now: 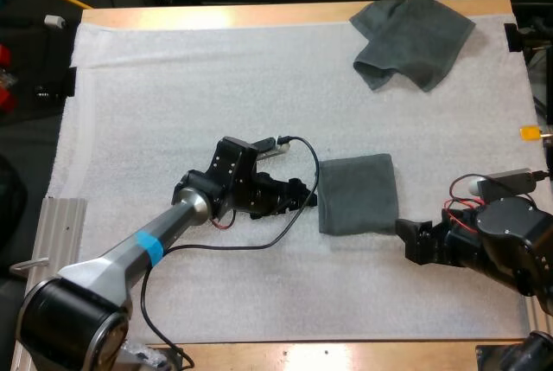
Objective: Pick towel from pile, fold and stack
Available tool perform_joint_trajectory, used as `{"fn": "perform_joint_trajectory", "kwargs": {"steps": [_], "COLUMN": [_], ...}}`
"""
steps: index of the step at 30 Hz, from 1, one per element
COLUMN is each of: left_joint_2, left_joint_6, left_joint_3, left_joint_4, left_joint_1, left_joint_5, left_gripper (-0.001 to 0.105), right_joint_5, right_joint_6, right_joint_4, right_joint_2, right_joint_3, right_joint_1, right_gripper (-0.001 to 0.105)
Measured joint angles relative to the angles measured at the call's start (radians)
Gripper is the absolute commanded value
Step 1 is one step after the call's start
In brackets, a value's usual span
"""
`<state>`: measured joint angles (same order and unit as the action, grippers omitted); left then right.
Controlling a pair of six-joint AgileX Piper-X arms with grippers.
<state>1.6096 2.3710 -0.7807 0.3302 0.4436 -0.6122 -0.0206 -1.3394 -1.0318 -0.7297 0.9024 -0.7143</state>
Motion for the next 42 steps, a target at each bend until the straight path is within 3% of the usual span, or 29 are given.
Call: {"fn": "perform_joint_trajectory", "kwargs": {"steps": [7, 23, 26, 27, 29, 31, 36, 42], "left_joint_2": [0.064, 0.193, 0.195, 0.195, 0.195, 0.195, 0.178, 0.077], "left_joint_6": [0.032, 0.107, 0.107, 0.107, 0.107, 0.108, 0.011, -0.205], "left_joint_3": [-0.018, -0.187, -0.191, -0.191, -0.191, -0.191, -0.191, -0.191], "left_joint_4": [-0.011, -0.021, -0.018, -0.017, -0.001, 0.021, 0.109, 0.312], "left_joint_1": [0.036, 0.195, 0.199, 0.199, 0.199, 0.199, 0.197, 0.119], "left_joint_5": [-0.012, -0.032, -0.033, -0.035, -0.036, -0.037, -0.005, 0.132], "left_gripper": [0.072, 0.070, 0.058, 0.050, 0.031, 0.003, 0.000, 0.000], "right_joint_5": [0.000, 0.000, 0.000, 0.000, 0.000, 0.000, 0.000, 0.000], "right_joint_6": [0.000, 0.000, 0.000, 0.000, 0.000, 0.000, 0.000, 0.000], "right_joint_4": [0.000, -0.001, -0.001, -0.001, -0.001, -0.001, -0.001, -0.001], "right_joint_2": [0.000, 0.000, 0.000, 0.000, 0.000, 0.000, 0.000, 0.000], "right_joint_3": [0.000, 0.000, 0.000, 0.000, 0.000, 0.000, 0.000, 0.000], "right_joint_1": [0.000, 0.000, 0.000, 0.000, 0.000, 0.000, 0.000, 0.000], "right_gripper": [0.073, 0.073, 0.073, 0.073, 0.073, 0.073, 0.073, 0.073]}}
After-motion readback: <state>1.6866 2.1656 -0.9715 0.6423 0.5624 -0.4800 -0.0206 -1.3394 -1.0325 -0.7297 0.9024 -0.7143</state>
